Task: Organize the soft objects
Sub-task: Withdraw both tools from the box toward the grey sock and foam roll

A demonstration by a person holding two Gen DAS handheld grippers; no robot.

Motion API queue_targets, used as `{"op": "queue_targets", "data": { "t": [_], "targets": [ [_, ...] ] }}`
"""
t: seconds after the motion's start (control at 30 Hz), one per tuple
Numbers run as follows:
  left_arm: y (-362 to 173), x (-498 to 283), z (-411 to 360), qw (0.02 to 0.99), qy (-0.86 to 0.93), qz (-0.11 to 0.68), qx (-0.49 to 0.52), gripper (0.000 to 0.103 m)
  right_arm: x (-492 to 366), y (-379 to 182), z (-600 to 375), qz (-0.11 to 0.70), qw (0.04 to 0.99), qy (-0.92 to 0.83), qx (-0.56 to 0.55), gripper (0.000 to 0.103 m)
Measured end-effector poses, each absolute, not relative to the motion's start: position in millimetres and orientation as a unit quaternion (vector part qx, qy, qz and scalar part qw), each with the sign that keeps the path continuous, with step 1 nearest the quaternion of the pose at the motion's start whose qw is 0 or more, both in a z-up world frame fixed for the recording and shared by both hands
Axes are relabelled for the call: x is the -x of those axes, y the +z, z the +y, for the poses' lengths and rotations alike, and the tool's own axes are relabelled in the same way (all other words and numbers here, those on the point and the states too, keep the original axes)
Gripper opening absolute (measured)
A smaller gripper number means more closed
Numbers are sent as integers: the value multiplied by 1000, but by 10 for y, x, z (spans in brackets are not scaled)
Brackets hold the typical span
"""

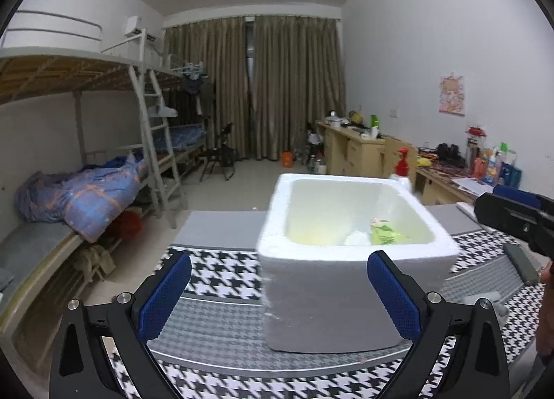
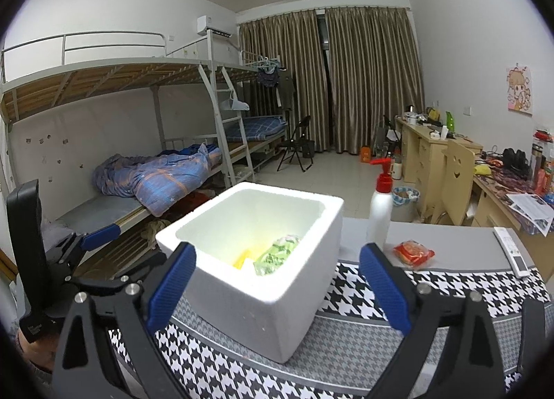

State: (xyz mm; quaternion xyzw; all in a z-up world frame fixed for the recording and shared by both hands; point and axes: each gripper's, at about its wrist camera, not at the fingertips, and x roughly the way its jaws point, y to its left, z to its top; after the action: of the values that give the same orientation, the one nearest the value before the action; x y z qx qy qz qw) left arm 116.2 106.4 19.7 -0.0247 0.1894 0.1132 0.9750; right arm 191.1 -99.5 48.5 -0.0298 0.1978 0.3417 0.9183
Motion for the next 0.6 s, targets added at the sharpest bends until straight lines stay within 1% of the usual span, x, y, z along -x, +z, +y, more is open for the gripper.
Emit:
{"op": "queue_targets", "data": {
  "t": [0.6],
  "targets": [
    [224, -1178, 629, 981, 73, 181, -1, 102, -1775, 397, -1434, 200, 932, 301, 13, 98]
  ]
}}
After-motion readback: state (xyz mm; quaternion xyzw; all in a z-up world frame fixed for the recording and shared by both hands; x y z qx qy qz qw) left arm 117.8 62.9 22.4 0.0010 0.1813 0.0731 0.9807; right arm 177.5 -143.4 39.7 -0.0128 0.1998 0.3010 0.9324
